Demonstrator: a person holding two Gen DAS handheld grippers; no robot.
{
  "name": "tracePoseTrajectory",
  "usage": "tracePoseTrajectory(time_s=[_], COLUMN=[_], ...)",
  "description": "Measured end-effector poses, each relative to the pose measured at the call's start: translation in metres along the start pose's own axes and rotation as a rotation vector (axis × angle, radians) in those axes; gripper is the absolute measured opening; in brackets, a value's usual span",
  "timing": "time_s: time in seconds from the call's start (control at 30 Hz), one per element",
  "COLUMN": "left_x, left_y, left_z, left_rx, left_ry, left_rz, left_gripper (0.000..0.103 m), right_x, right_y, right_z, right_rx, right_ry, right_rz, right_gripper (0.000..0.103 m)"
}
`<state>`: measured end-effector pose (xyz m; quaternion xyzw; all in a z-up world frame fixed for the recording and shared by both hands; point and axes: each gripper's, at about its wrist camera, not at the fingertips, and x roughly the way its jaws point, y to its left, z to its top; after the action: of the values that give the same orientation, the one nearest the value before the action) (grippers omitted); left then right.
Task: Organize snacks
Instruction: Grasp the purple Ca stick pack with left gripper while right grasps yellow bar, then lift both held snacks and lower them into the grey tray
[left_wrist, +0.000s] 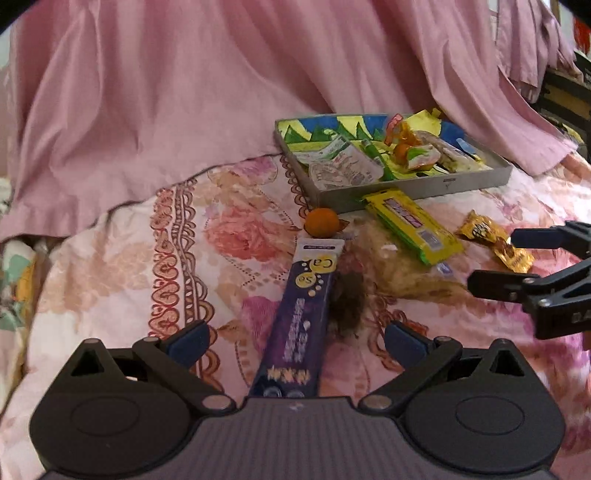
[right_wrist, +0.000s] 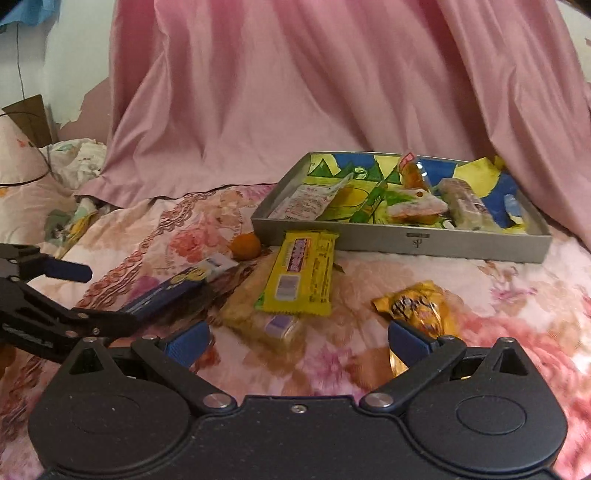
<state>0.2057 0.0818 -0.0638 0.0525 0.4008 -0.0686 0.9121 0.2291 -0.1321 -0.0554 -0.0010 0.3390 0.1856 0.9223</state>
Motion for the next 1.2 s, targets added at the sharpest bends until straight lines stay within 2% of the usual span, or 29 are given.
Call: tracePoseTrajectory(time_s=[0.13, 0.33, 0.4, 0.53, 0.63, 0.7, 0.73, 0.87, 0.97, 1.07, 1.2], left_x=[0.018, 0.028, 0.031, 0.039, 0.043, 0.046, 0.046, 0.045, 0.047, 0.053, 0.051], left_y=[0.010, 0.019, 0.021, 0.025, 0.023, 0.024, 0.025, 0.022, 0.015, 0.007, 0.009], left_z=[0.011, 0.011, 0.010, 0.011, 0.013, 0.015, 0.015, 0.018, 0.020, 0.023, 0.025], left_rx=[0.011, 0.068, 0.058, 0.028, 0.022, -0.003, -0.015, -0.040, -0.034, -0.020, -0.063], left_ry=[0.009, 0.039, 0.052, 0.072, 0.081, 0.089, 0.095, 0.110, 0.129, 0.160, 0.174], left_rz=[-0.054, -0.109, -0.133, -0.168, -0.164, -0.166, -0.169, -0.166, -0.179, -0.161, -0.164], left_gripper=[0.101, 0.091, 0.081, 0.068, 0.059, 0.046, 0.043, 0.040, 0.040, 0.040, 0.033], right_x=[0.024, 0.054, 0.061, 0.074, 0.080, 0.083, 0.083, 0.085, 0.084, 0.083, 0.079], right_y=[-0.003, -0.008, -0.007, -0.003, -0.002, -0.001, -0.001, 0.002, 0.004, 0.004, -0.001], right_z=[0.012, 0.026, 0.028, 0.029, 0.028, 0.027, 0.026, 0.026, 0.024, 0.022, 0.023], right_rx=[-0.010, -0.009, -0.012, -0.026, -0.024, -0.023, -0.021, -0.009, 0.001, 0.007, 0.026], right_ry=[-0.010, 0.008, 0.012, 0.026, 0.037, 0.039, 0.035, 0.033, 0.023, 0.019, 0.012], right_rz=[0.001, 0.033, 0.037, 0.007, 0.000, -0.004, -0.003, 0.003, -0.012, -0.022, -0.023], right_gripper=[0.102, 0.102, 0.102, 0.094, 0.084, 0.080, 0.077, 0.068, 0.062, 0.057, 0.051])
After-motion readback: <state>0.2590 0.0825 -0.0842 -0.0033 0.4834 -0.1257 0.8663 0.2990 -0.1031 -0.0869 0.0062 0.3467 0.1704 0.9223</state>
